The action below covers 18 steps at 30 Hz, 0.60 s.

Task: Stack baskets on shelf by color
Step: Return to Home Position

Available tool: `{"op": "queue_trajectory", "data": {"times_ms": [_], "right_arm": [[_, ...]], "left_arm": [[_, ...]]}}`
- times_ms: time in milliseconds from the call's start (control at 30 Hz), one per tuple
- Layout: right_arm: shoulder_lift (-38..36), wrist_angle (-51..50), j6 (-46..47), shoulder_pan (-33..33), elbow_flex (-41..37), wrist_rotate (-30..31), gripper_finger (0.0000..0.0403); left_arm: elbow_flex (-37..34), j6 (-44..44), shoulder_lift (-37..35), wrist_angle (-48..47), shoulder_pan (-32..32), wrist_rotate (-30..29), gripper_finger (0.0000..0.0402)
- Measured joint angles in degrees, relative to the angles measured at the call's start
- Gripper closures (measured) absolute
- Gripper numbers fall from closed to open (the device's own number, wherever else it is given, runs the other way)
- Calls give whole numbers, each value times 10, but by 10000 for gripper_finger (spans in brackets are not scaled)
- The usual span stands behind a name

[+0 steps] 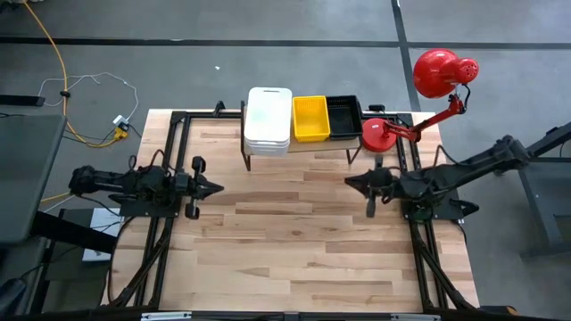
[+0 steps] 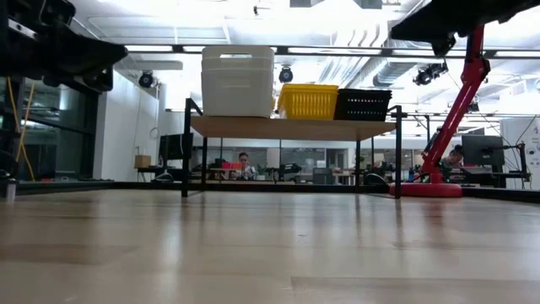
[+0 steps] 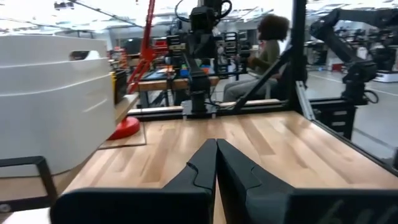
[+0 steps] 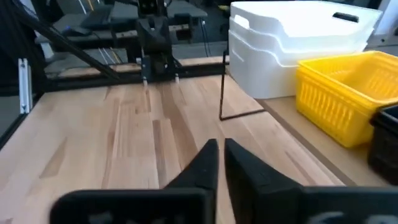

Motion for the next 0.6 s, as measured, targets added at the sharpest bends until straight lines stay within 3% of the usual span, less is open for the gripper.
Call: {"op": "queue_trajectory", "data": {"times_ms": [100,300,467,600], "right_arm": [[-27,37,-12,-4,-35,-15,387],[-55,167,-33,-84,-120,-153,399],[-66,172,-35,-207,-121,-261,402],[-75,149,-41,-260,-121,-286,402]], "left_arm": [[0,0,0,1,6,-1,402],[0,-17,0,6,6,30,402],[0,-17,0,5,4,43,401],[0,-15,0,5,5,39,402]]}}
